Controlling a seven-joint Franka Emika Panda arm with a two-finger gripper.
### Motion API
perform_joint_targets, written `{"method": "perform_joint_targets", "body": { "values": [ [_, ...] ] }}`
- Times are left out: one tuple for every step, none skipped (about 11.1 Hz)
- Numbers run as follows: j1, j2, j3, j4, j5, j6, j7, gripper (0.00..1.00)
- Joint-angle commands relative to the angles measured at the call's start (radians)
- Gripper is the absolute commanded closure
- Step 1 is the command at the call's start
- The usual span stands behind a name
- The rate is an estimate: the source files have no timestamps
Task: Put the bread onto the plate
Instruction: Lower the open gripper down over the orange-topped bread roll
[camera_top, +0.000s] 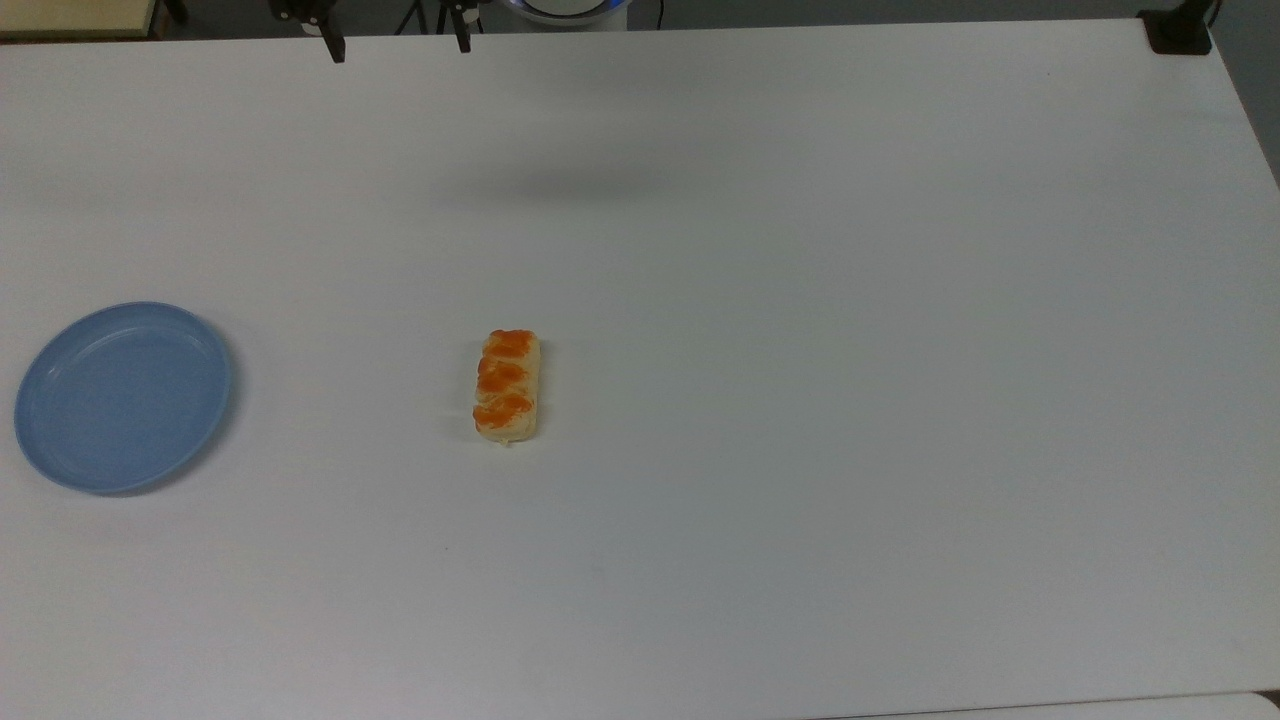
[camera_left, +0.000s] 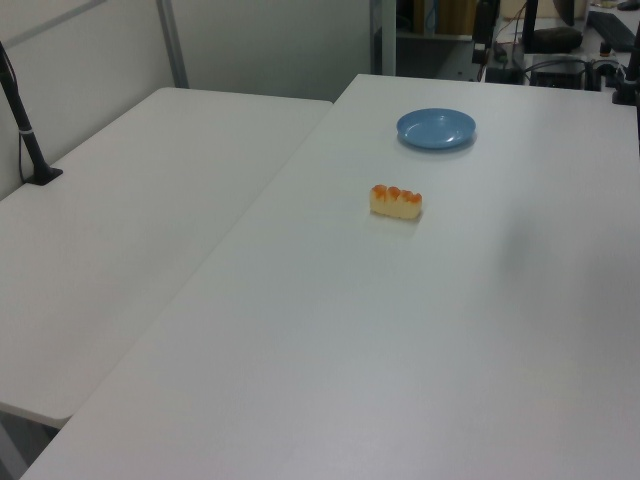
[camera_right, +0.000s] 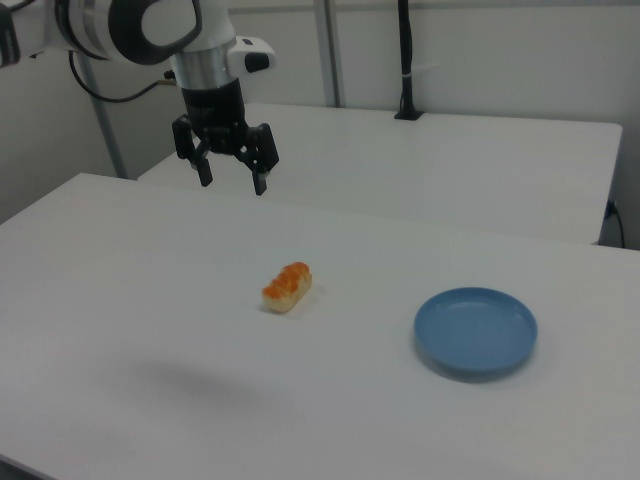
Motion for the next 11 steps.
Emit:
{"method": "perform_joint_targets", "body": {
  "values": [
    [0.006, 0.050, -0.001, -0.008, -0.014, 0.035, -0.028, 0.00],
    [0.006, 0.062, -0.001, -0.016, -0.010, 0.059, -0.027, 0.00],
    [0.007, 0.074, 0.001, -0.022, -0.004, 0.067, -0.015, 0.00],
    [0.010, 0.076, 0.001, -0.034, 0.002, 0.088, 0.029, 0.00],
    [0.015, 0.077, 0.007, -0.066, 0.002, 0.146, 0.092, 0.00],
    [0.015, 0.077, 0.016, -0.105, 0.002, 0.217, 0.159, 0.00],
    [0.018, 0.097, 0.025, -0.132, 0.000, 0.289, 0.205, 0.00],
    [0.021, 0.125, 0.036, -0.140, -0.003, 0.337, 0.230, 0.00],
    [0.023, 0.157, 0.045, -0.139, -0.009, 0.363, 0.256, 0.00],
    [0.021, 0.186, 0.061, -0.139, -0.013, 0.386, 0.275, 0.00],
    [0.021, 0.212, 0.067, -0.139, -0.014, 0.420, 0.278, 0.00]
  ]
}}
